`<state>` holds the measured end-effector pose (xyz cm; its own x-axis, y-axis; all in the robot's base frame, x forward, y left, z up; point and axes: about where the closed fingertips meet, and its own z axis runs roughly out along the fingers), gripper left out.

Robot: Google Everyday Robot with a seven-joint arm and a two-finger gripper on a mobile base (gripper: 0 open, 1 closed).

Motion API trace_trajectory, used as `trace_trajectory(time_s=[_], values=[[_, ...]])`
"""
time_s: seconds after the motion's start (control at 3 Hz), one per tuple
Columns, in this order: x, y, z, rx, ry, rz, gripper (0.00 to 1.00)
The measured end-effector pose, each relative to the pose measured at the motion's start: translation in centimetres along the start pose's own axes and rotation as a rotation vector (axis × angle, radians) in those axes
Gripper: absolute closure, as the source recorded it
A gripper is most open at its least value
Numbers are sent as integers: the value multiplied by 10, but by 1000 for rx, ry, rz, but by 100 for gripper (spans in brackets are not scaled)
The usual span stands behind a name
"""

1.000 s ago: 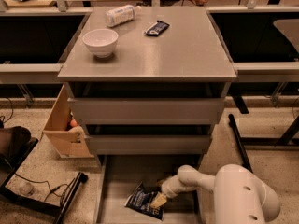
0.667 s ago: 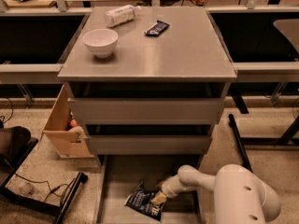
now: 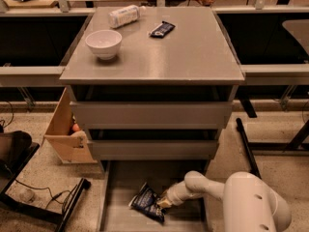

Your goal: Pick blue chip bag from bottom drawer and place on counter

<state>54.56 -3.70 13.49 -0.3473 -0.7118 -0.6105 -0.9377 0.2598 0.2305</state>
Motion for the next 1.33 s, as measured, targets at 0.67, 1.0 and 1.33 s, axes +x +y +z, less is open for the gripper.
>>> trace_trajectory(time_s=[0.67,1.0,1.33], values=[[-40,19,-54,-40,54,-95,100],[-86,35,-133,-88,126,-123,100],[-112,40,-192,-101,155,-120,100]])
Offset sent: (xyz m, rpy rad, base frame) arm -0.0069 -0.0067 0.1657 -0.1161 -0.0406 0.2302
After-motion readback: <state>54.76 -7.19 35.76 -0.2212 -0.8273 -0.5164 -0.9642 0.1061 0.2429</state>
